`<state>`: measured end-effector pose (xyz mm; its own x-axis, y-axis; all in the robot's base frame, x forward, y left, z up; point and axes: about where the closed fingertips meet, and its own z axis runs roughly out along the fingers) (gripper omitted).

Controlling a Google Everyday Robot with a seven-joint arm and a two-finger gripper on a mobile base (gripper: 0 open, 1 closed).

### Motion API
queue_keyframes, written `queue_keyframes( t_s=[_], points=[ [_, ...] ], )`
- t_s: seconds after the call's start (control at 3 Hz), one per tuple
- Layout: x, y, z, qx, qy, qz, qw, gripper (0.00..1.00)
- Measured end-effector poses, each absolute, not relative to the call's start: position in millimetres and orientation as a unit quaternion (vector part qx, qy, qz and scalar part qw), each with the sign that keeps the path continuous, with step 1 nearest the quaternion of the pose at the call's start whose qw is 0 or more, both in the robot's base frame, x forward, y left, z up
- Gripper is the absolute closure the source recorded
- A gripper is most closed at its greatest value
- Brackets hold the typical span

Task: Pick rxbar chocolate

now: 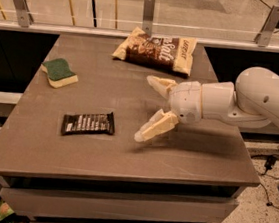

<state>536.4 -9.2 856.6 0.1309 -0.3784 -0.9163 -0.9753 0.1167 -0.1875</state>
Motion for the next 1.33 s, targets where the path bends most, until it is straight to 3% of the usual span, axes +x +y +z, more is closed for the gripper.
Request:
queue_keyframes(
  t_s=[1.33],
  points=[
    [506.3,67.1,833.9,-0.603,0.548,0.376,0.441,0.00]
  ],
)
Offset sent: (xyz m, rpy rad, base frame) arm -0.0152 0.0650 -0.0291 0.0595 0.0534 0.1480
